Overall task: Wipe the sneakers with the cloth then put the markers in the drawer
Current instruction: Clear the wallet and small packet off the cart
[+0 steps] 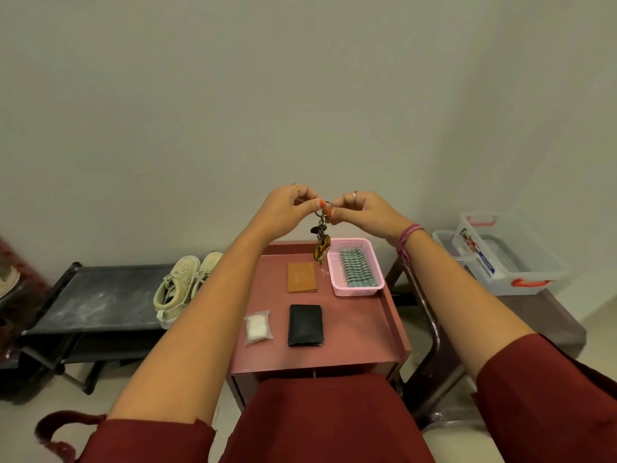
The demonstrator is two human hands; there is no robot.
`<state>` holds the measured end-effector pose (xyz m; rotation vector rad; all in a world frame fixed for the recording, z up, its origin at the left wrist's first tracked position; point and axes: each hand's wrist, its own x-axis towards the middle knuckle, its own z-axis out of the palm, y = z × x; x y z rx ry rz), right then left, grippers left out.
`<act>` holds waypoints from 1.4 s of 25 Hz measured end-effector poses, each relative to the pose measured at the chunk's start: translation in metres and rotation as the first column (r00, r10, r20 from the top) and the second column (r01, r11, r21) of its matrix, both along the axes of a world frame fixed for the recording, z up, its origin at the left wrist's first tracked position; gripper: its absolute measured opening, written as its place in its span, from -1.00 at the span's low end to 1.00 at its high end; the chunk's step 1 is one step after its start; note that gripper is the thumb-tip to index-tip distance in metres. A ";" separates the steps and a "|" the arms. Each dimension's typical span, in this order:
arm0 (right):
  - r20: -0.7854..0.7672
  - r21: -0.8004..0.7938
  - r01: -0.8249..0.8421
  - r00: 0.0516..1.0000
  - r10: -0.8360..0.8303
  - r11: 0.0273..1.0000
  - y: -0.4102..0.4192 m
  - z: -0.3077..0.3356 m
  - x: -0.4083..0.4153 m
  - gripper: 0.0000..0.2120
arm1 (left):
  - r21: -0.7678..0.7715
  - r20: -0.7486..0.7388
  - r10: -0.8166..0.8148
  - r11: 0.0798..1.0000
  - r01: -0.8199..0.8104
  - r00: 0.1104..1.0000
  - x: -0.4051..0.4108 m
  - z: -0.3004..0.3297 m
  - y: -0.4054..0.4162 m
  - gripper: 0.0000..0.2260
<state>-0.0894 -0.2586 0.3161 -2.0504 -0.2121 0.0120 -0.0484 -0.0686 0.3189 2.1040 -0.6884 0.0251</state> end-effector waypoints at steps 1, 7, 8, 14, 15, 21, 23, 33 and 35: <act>0.009 -0.002 0.005 1.000 -0.005 1.000 -0.007 0.001 -0.003 -0.80 | -0.017 0.001 -0.013 1.000 0.013 1.000 -0.001 0.002 -0.007 -0.89; 0.019 0.131 0.126 0.991 -0.129 0.983 -0.064 0.005 -0.018 -0.90 | -0.148 -0.013 -0.064 0.987 0.062 0.998 0.000 -0.001 -0.073 -0.87; 0.003 0.182 0.168 0.985 -0.171 0.969 -0.076 0.003 -0.020 -0.91 | -0.175 -0.020 -0.061 0.983 0.056 0.998 0.001 -0.005 -0.086 -0.86; -0.080 0.554 0.321 0.939 -0.335 0.768 -0.154 -0.009 -0.035 -0.82 | -0.200 -0.238 -0.054 0.980 0.006 0.970 0.004 -0.063 -0.165 -0.82; -0.097 0.549 0.345 0.931 -0.353 0.761 -0.167 -0.013 -0.036 -0.78 | -0.175 -0.272 -0.071 0.984 0.023 0.960 0.002 -0.075 -0.176 -0.84; -0.097 0.159 0.551 0.835 -0.542 0.819 -0.238 -0.046 -0.021 -0.64 | 0.076 -0.246 -0.156 0.981 0.179 0.957 0.002 -0.137 -0.235 -0.81; -0.070 0.122 0.571 0.821 -0.567 0.812 -0.253 -0.059 -0.016 -0.61 | 0.198 -0.214 -0.197 0.950 0.240 0.957 0.005 -0.152 -0.255 -0.69; 0.152 -0.276 0.740 0.664 -0.732 0.613 -0.298 -0.126 0.031 -0.73 | 0.555 -0.014 -0.393 0.762 0.334 0.920 0.023 -0.204 -0.330 -0.31; 0.158 -0.403 0.701 0.687 -0.710 0.588 -0.303 -0.135 0.040 -0.78 | 0.539 -0.029 -0.399 0.766 0.351 0.916 0.025 -0.213 -0.331 -0.32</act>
